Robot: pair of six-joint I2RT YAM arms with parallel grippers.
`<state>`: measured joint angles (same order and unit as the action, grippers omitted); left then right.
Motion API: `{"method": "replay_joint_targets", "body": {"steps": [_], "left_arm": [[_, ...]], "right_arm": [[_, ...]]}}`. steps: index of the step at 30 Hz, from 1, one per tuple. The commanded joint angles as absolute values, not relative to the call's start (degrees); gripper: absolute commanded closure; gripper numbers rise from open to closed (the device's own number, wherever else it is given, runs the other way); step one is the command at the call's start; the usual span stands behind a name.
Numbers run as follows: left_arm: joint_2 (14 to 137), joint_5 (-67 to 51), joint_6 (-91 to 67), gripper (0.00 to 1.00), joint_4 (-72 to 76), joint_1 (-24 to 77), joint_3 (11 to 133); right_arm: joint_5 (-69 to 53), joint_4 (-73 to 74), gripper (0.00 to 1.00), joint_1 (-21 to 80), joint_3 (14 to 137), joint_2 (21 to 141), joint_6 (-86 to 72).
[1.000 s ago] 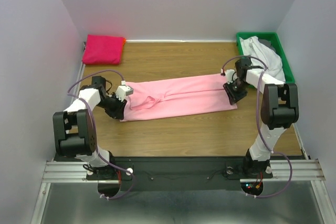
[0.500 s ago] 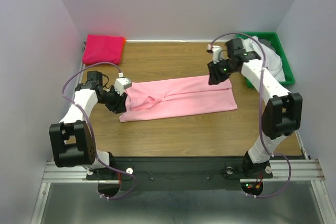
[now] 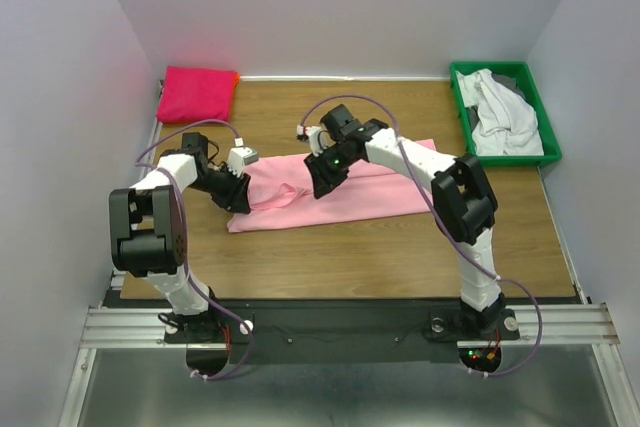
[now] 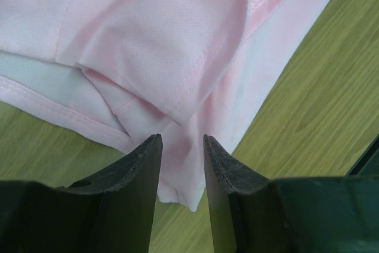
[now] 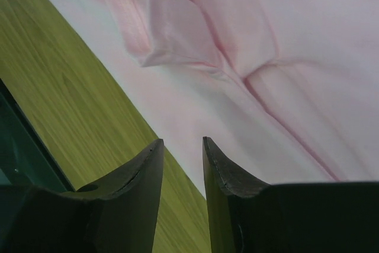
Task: Fold and stack the t-shirts
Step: Fold the tshirt
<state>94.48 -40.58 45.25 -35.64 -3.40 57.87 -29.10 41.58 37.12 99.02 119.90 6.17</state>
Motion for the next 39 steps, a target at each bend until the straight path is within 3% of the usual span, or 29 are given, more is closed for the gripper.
{"method": "replay_joint_targets", "body": {"steps": [1,11,16,30,32,34,36,39], "left_arm": [[95.6,-42.8,43.1,0.58,-34.7,-2.6,61.3],[99.8,-45.9,41.7,0.69,-34.7,-1.8,64.5],[100.0,-46.8,41.1,1.00,-35.2,-1.8,67.3],[112.0,-50.0,31.0,0.99,-34.1,-1.8,84.8],[113.5,-50.1,29.5,0.94,-33.3,-1.8,86.9],[113.7,-49.8,27.2,0.76,-31.5,-1.9,87.8],[113.1,-49.6,26.2,0.66,-30.5,-1.9,88.1],[109.3,-48.1,24.5,0.64,-26.7,-2.6,85.7]], "right_arm": [[-30.1,38.1,0.61,38.7,102.4,120.8,3.1],[-32.3,37.0,0.60,38.8,104.4,123.9,2.3],[-30.2,36.7,0.61,38.6,104.9,124.2,2.6],[-26.2,35.1,0.62,33.2,103.9,120.5,2.4],[-26.1,34.9,0.62,33.0,102.6,119.9,2.6],[-25.8,34.7,0.62,33.0,101.7,119.3,3.0],[-25.8,34.6,0.63,33.0,101.1,118.7,3.0],[-27.3,34.5,0.66,33.0,101.2,118.3,3.1]]}}
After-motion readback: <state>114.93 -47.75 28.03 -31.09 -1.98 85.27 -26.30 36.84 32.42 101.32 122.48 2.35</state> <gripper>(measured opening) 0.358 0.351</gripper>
